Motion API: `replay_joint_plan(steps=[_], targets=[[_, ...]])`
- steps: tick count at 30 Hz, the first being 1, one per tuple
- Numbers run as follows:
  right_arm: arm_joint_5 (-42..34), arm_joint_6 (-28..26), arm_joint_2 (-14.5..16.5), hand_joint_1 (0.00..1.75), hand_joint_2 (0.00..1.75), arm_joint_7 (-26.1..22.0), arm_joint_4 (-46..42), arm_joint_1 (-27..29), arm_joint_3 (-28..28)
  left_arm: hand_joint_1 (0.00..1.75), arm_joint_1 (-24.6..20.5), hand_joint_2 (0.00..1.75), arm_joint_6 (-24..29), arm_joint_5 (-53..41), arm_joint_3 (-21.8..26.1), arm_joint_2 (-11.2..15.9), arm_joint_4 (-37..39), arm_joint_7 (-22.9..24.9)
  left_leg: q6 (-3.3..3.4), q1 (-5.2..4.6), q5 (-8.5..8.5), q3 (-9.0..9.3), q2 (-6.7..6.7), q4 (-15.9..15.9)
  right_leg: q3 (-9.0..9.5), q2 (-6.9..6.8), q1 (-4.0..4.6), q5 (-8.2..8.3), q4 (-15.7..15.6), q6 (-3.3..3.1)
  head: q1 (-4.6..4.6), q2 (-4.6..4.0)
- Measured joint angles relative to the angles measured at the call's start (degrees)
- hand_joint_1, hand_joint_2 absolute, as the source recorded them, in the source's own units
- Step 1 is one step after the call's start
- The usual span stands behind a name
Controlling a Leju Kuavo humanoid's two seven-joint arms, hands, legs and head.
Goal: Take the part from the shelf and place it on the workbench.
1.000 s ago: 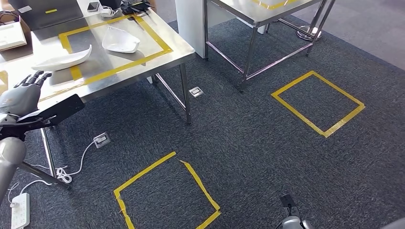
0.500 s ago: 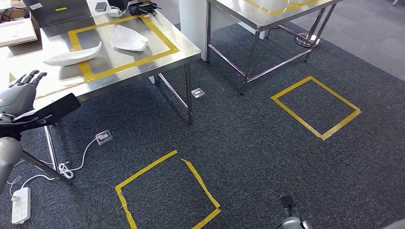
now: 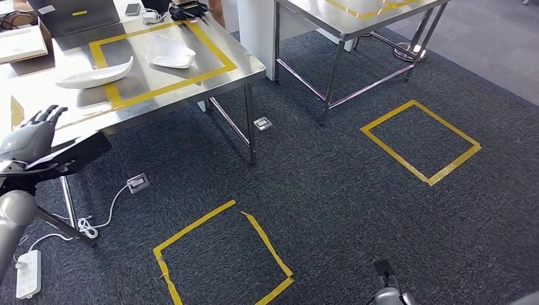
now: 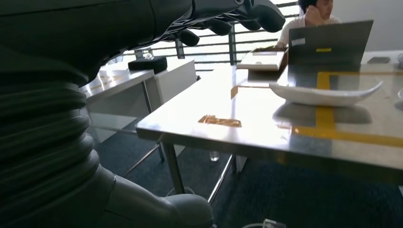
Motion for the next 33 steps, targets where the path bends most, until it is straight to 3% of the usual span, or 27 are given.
replay_joint_plan(steps=[7, 11, 15, 33], targets=[[-7.84, 0.0, -0.57, 0.0, 1.75, 1.73, -0.92, 1.4, 5.81, 0.0, 8.54, 1.75, 0.35, 6.08, 1.27, 0.0, -0.01, 2.4, -0.09, 0.01, 0.07, -0.03, 0.01, 0.0, -0.12, 0.01, 0.01, 0.02, 0.07, -0.01, -0.01, 0.0], [-12.24, 0.0, -0.94, 0.0, 1.75, 2.67, -1.62, 2.26, 9.72, 0.0, 13.31, 0.0, 0.79, 9.52, 2.63, 0.0, -0.02, 3.76, -0.09, 0.02, 0.07, -0.09, 0.01, 0.0, -0.16, 0.01, 0.01, 0.02, 0.07, -0.01, 0.0, 0.0], [-16.7, 0.0, -1.29, 0.0, 0.0, 3.64, -2.26, 3.05, 13.98, 0.0, 17.67, 0.0, 1.17, 12.98, 4.25, 0.01, -0.04, 5.11, -0.09, 0.02, 0.07, -0.17, 0.01, 0.0, -0.19, 0.0, 0.0, 0.01, 0.07, -0.01, -0.01, 0.0], [-37.06, -0.07, -2.73, 0.0, 0.0, 8.09, -5.54, 7.2, 33.41, 0.0, 38.72, 0.0, 3.03, 28.83, 12.0, 0.15, -0.47, 11.38, -0.06, 0.02, 0.01, -0.32, 0.0, -0.03, -0.31, -0.01, 0.01, -0.1, 0.07, -0.01, 0.0, 0.0]])
